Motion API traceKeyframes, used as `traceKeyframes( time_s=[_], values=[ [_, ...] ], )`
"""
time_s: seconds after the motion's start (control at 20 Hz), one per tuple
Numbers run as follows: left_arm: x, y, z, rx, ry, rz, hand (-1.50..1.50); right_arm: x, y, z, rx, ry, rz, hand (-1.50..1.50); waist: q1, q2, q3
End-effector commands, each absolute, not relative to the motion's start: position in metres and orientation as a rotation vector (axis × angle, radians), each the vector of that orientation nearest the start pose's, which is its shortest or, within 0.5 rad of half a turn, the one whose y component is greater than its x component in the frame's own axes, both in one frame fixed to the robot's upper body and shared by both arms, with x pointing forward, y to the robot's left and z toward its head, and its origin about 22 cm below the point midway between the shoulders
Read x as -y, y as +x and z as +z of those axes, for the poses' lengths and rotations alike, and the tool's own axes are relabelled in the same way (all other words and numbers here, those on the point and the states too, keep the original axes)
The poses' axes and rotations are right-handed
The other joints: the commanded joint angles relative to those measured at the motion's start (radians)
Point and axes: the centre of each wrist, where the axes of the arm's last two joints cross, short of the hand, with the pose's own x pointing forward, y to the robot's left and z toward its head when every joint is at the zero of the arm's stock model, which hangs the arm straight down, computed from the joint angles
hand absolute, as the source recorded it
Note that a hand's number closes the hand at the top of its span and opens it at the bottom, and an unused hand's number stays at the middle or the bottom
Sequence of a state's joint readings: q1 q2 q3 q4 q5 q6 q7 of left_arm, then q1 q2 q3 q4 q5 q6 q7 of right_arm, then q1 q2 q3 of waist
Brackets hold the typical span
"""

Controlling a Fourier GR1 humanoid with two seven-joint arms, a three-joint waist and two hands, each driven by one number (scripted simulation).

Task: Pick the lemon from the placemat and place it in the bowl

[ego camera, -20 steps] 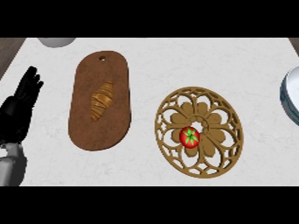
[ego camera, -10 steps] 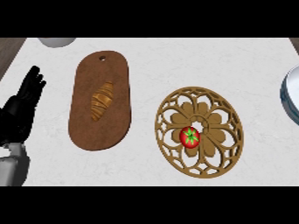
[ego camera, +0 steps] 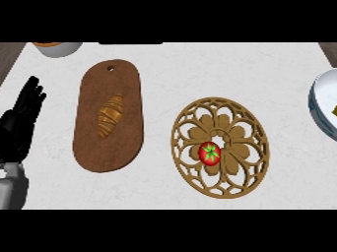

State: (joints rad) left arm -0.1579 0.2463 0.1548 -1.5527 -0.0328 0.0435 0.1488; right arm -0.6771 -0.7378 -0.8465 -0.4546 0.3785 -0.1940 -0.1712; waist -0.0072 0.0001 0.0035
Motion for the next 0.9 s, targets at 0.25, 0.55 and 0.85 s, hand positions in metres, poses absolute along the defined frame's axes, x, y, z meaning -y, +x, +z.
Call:
traceKeyframes(
  time_s=[0.25,0.55,0.85],
  values=[
    [-0.312,0.272,0.050,1.581,0.320,-0.072,0.00,0.603,0.197,0.087,1.431,-0.904,-0.581,-1.50,0.001,0.003,-0.002],
    [-0.321,0.278,0.054,1.559,0.327,-0.055,0.00,0.618,0.138,0.073,1.480,-0.812,-0.578,-1.50,-0.007,-0.001,-0.004],
    [-0.309,0.283,0.065,1.559,0.339,-0.069,0.00,0.634,0.081,0.076,1.568,-0.729,-0.596,-1.50,-0.005,-0.002,-0.004]
  ],
)
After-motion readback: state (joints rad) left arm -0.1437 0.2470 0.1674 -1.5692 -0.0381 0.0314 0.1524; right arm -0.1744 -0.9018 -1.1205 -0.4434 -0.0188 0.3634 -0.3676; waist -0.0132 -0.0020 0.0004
